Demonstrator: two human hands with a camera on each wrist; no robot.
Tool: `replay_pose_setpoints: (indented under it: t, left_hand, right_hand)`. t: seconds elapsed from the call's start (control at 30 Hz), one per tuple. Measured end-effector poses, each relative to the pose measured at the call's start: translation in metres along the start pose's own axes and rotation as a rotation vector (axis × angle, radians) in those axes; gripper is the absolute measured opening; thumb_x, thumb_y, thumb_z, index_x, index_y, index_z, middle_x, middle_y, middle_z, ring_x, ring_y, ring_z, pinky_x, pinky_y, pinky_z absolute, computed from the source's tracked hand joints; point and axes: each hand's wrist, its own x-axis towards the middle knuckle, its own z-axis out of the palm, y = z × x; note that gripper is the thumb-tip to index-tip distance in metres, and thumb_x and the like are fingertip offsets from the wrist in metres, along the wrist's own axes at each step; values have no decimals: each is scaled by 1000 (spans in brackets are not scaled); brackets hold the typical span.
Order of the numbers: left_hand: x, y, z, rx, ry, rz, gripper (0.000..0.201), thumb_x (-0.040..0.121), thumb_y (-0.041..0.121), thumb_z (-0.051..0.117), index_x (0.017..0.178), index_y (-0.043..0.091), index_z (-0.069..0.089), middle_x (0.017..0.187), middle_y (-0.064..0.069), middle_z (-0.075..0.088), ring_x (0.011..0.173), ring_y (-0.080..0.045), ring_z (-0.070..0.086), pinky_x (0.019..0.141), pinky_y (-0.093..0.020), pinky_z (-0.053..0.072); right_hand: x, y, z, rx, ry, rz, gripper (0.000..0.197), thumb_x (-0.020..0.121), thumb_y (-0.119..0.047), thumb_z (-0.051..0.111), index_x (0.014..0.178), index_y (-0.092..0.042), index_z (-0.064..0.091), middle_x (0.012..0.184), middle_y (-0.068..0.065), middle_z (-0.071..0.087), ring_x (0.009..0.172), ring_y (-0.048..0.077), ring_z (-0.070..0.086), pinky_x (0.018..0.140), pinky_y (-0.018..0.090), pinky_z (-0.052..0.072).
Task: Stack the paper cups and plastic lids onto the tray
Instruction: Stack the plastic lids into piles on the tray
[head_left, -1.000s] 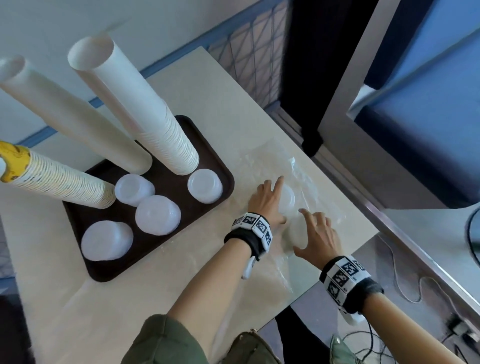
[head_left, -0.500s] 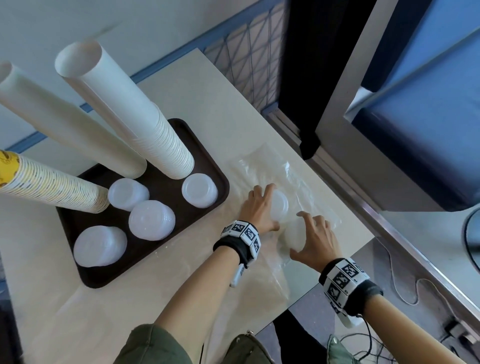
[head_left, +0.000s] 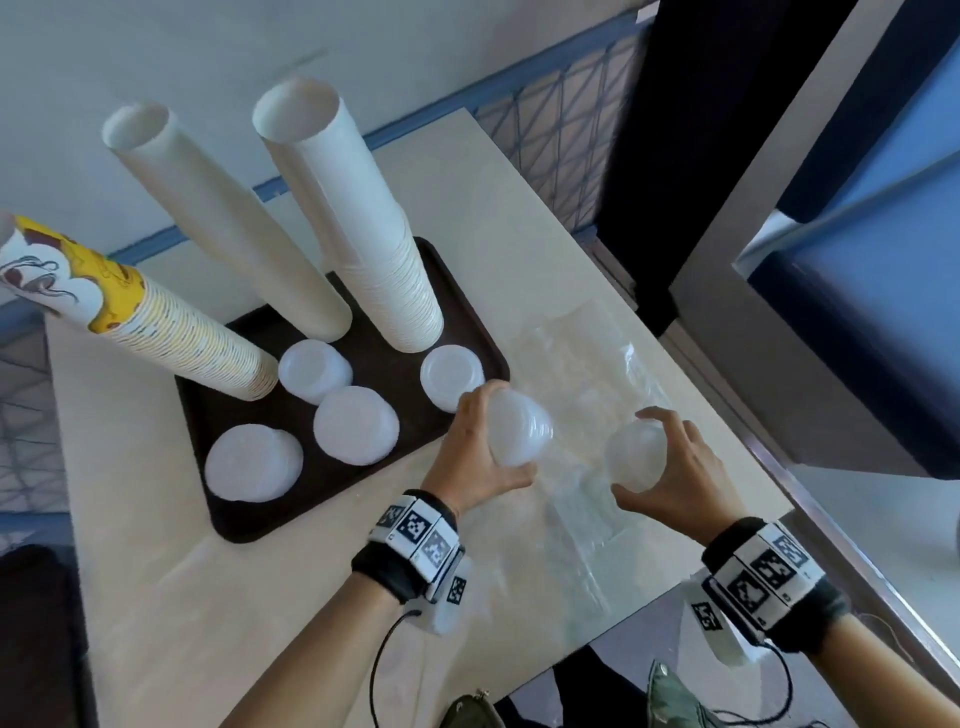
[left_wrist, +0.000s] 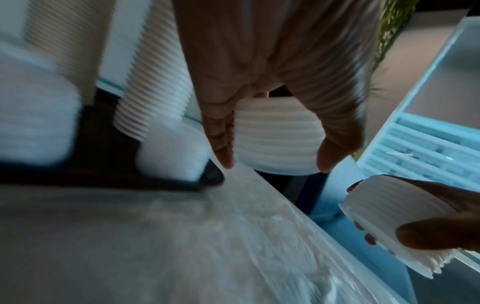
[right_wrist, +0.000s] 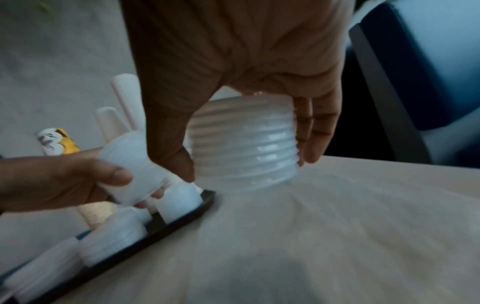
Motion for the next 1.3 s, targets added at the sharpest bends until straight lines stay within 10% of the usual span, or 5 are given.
replay_pose_setpoints:
  t: [0.4, 0.77, 1.3]
  left_hand:
    - [-15, -65, -166, 93, 603, -415, 87, 58, 24, 83, 129, 5, 37, 125, -14, 46, 115, -28, 46, 85, -28, 37]
    - [39, -86, -174, 172, 491, -695, 90, 70, 30, 77, 138, 11, 22, 133, -15, 37, 116, -35, 49, 85, -38, 44]
    - [53, -102, -165, 244, 420, -661, 87, 64, 23, 80, 132, 13, 26, 130, -16, 32, 115, -34, 46, 78, -40, 46]
  right_hand:
    - [67, -144, 47, -47, -78, -268, 84, 58, -22, 81, 129, -20, 36, 121, 14, 45, 106, 34, 50, 84, 31, 39]
    - [99, -192, 81, -264, -96, -239, 84, 61, -28, 78, 132, -17, 33, 119, 17, 42, 110, 36, 47, 91, 42, 42]
    - [108, -195, 94, -372, -119, -226, 87, 64, -32, 77, 135, -18, 30, 124, 15, 39, 113, 34, 44, 93, 43, 43]
